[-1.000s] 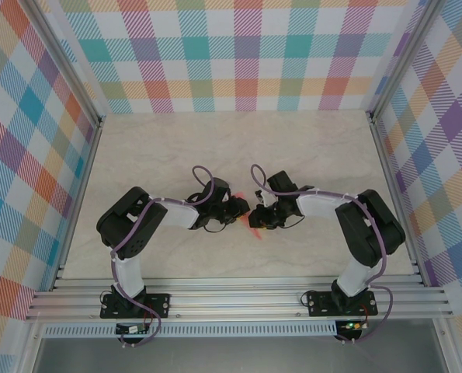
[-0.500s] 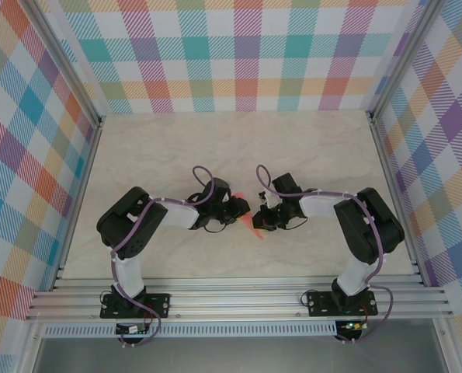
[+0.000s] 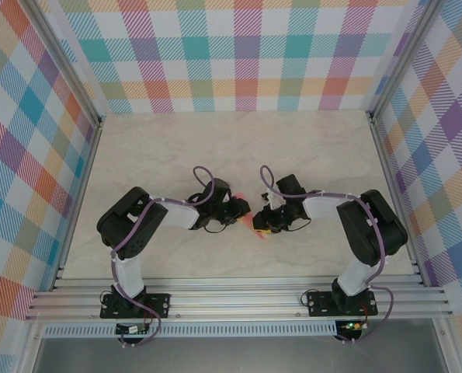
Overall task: Fold a paper plane with a square sheet of paper (pick it up from the middle)
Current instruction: Fold the wing for the fifth time at the center of the table.
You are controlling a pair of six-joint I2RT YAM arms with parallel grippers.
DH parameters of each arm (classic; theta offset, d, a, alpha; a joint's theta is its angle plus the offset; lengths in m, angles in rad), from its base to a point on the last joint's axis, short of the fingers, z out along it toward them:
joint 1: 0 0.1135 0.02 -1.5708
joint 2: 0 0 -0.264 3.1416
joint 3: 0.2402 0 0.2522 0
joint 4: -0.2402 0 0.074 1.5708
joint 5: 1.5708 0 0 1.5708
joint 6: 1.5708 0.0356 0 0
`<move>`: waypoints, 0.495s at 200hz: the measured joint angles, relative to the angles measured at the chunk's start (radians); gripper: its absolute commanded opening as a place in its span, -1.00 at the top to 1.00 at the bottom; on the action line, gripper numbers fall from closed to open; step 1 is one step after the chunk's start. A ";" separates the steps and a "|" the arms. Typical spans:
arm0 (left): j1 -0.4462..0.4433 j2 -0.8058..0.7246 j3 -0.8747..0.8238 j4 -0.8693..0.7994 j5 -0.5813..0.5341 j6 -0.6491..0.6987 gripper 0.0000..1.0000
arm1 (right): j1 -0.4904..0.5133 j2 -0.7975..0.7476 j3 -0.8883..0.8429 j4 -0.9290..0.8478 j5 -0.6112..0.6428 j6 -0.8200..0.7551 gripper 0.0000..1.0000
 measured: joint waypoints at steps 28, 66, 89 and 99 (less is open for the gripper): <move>0.000 0.000 0.000 0.000 0.000 0.000 0.48 | 0.003 -0.004 0.001 -0.031 0.020 -0.035 0.41; 0.000 0.000 0.000 0.000 0.000 0.000 0.48 | 0.024 -0.006 0.018 -0.074 0.090 -0.079 0.39; 0.000 0.000 0.000 0.000 0.000 0.000 0.48 | 0.043 -0.014 0.023 -0.085 0.129 -0.095 0.40; 0.000 0.000 0.000 0.000 0.000 0.000 0.48 | 0.049 -0.016 0.025 -0.089 0.143 -0.102 0.41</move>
